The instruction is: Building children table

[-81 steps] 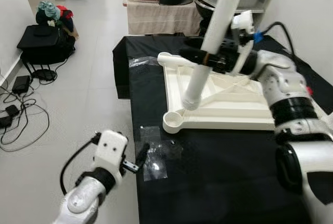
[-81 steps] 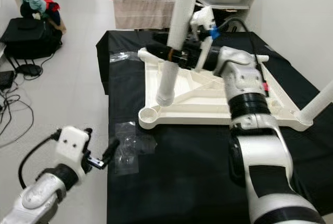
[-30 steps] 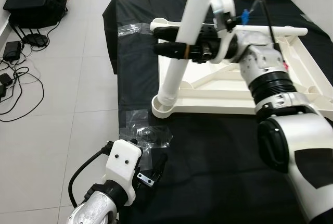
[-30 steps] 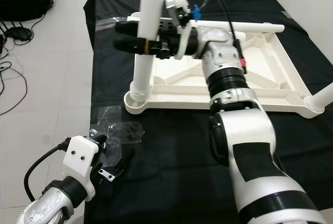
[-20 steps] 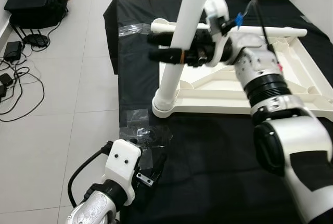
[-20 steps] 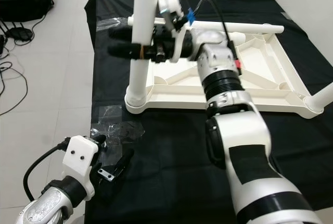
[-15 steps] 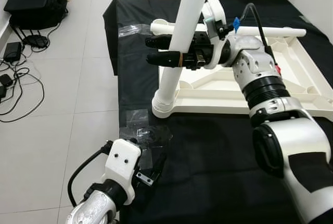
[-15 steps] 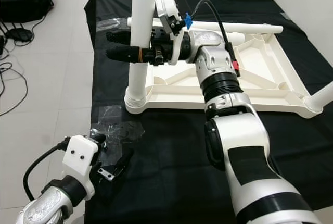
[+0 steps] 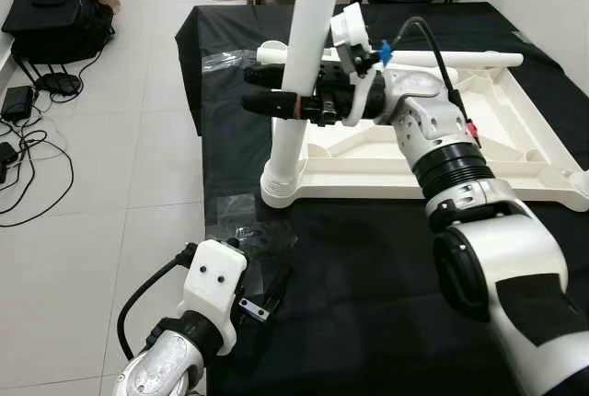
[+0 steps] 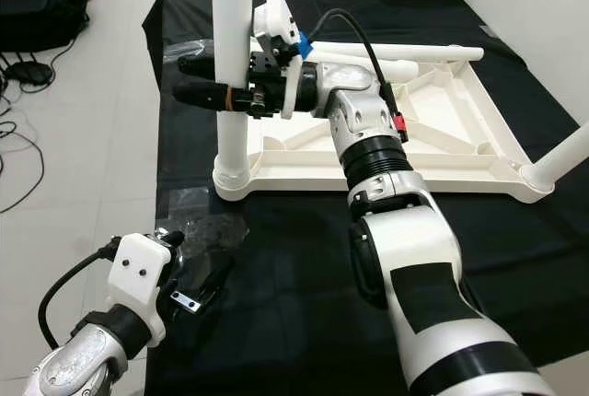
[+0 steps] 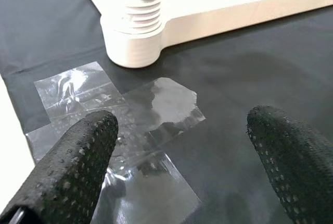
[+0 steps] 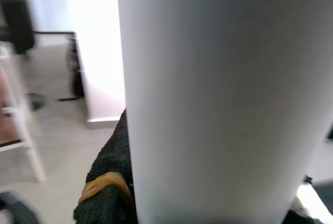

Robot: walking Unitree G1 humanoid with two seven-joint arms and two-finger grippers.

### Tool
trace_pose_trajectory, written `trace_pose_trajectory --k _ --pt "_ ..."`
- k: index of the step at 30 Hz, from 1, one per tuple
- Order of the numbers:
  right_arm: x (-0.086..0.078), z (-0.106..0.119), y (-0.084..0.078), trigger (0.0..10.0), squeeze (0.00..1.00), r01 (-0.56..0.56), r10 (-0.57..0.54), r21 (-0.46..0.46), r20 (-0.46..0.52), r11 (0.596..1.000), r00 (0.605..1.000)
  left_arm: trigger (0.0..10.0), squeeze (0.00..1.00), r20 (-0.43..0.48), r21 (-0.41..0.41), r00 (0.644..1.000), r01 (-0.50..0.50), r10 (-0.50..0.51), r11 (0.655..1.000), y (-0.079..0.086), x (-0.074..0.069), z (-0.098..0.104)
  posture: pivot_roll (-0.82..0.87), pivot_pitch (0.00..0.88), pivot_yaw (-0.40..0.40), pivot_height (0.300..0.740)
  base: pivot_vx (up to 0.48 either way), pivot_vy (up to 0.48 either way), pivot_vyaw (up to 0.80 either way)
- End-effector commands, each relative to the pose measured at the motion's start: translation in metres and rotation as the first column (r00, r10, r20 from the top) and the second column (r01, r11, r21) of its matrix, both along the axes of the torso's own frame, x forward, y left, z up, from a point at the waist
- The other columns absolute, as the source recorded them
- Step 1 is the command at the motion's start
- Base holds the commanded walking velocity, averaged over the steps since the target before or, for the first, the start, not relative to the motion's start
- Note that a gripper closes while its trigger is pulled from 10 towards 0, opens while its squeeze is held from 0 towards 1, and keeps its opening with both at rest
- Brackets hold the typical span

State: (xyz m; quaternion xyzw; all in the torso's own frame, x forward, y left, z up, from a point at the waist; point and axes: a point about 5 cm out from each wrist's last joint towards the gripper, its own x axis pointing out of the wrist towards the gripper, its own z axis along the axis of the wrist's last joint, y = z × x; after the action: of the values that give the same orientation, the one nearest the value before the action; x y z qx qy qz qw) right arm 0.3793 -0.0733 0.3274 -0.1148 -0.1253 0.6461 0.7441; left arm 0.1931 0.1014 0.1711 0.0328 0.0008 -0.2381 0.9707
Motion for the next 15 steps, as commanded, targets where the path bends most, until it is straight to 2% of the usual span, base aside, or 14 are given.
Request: trace_pose_trajectory --k 1,3,4,5,6,7,10,13,15 --pt "0.013 -0.041 -0.003 10.0 0.00 0.181 -0.193 -0.120 -0.103 0.976 0.976 10.0 0.00 -0.023 0.015 1.000 -0.014 0.015 1.000 0.003 0.001 -0.005 0.08 0.262 -0.129 0.740 0.000 0.000 0.00" --pt "0.017 -0.043 -0.004 10.0 0.00 0.256 -0.269 -0.112 -0.123 0.960 0.955 10.0 0.00 -0.017 0.017 1.000 -0.020 0.020 1.000 0.004 0.001 -0.004 0.08 0.263 -0.131 0.740 0.000 0.000 0.00" --pt "0.021 -0.045 -0.006 10.0 0.00 0.337 -0.351 -0.107 -0.148 0.935 0.925 10.0 0.00 -0.013 0.020 1.000 -0.026 0.026 0.999 0.006 0.002 -0.004 0.09 0.264 -0.132 0.740 0.000 0.000 0.00" --pt "0.021 -0.045 -0.006 10.0 0.00 0.337 -0.351 -0.107 -0.148 0.935 0.925 10.0 0.00 -0.013 0.020 1.000 -0.026 0.026 0.999 0.006 0.002 -0.004 0.09 0.264 -0.132 0.740 0.000 0.000 0.00" --pt "0.024 -0.047 -0.008 10.0 0.00 0.397 -0.410 -0.106 -0.166 0.912 0.897 10.0 0.00 -0.010 0.022 0.999 -0.030 0.030 0.999 0.007 0.003 -0.003 0.08 0.266 -0.132 0.740 0.000 0.000 0.00" --pt "0.029 -0.049 -0.010 10.0 0.00 0.492 -0.499 -0.087 -0.199 0.866 0.843 10.0 0.00 -0.008 0.023 0.999 -0.034 0.034 0.999 0.008 0.003 -0.003 0.08 0.265 -0.130 0.740 0.000 0.000 0.00" --pt "0.032 -0.050 -0.012 10.0 0.00 0.548 -0.548 -0.070 -0.228 0.834 0.805 10.0 0.00 -0.006 0.024 0.999 -0.037 0.037 0.999 0.008 0.004 -0.003 0.08 0.265 -0.132 0.740 0.000 0.000 0.00" --pt "0.033 -0.050 -0.012 10.0 0.00 0.573 -0.568 -0.058 -0.239 0.818 0.787 10.0 0.00 -0.005 0.024 0.999 -0.038 0.038 0.999 0.009 0.005 -0.002 0.08 0.265 -0.132 0.740 0.000 0.000 0.00" --pt "0.036 -0.051 -0.016 10.0 0.00 0.645 -0.631 -0.034 -0.253 0.763 0.733 10.0 0.00 -0.002 0.025 0.999 -0.041 0.041 0.999 0.009 0.005 -0.002 0.08 0.266 -0.131 0.740 0.000 0.000 0.00"
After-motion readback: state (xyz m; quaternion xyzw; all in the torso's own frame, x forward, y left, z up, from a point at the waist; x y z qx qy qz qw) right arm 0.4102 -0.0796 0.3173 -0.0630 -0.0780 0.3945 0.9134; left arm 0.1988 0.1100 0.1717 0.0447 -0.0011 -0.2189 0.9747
